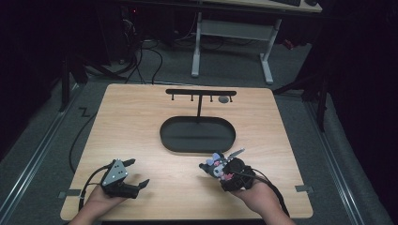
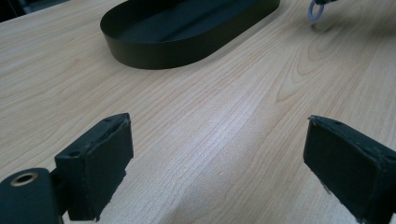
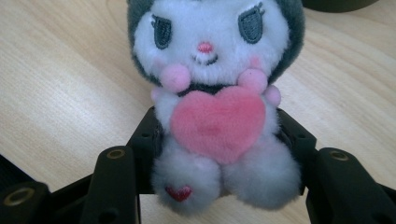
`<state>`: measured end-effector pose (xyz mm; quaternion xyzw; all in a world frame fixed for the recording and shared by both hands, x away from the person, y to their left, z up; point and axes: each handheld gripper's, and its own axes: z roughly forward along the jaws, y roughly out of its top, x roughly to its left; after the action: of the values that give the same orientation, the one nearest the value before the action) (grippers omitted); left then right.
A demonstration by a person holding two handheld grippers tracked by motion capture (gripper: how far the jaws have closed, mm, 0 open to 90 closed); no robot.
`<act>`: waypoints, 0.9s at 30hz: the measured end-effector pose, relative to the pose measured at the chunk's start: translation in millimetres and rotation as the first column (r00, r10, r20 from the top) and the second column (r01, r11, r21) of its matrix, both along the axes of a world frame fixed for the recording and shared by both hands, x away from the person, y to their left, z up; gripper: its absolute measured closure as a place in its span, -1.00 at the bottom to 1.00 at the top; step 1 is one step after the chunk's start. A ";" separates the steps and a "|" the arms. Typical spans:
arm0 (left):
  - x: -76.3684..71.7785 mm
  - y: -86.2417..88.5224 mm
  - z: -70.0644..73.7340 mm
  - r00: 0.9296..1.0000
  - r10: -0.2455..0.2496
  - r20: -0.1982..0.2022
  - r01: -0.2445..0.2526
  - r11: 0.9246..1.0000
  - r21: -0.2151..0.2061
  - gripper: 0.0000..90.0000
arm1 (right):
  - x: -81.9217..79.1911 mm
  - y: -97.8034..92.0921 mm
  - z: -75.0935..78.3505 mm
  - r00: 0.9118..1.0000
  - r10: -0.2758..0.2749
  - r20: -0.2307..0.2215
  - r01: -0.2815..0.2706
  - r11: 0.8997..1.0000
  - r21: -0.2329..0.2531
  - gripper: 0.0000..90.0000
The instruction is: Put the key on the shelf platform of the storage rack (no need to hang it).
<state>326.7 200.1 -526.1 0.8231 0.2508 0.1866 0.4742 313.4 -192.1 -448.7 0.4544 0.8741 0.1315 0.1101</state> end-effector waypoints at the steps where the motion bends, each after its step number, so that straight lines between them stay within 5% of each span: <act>1: 0.0 0.0 0.0 1.000 0.000 0.000 0.000 1.000 0.000 -0.80 | 0.9 -0.9 1.1 1.000 -0.002 0.003 0.002 1.000 0.001 0.04; 27: -0.3 0.4 0.1 1.000 -0.004 -0.001 0.004 1.000 0.000 -0.80 | 29.9 -30.1 22.9 0.992 -0.124 0.028 0.123 0.992 0.042 0.04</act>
<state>326.5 200.5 -526.0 0.8235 0.2495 0.1852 0.4746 343.2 -222.2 -425.9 0.5075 0.8398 0.1489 0.1223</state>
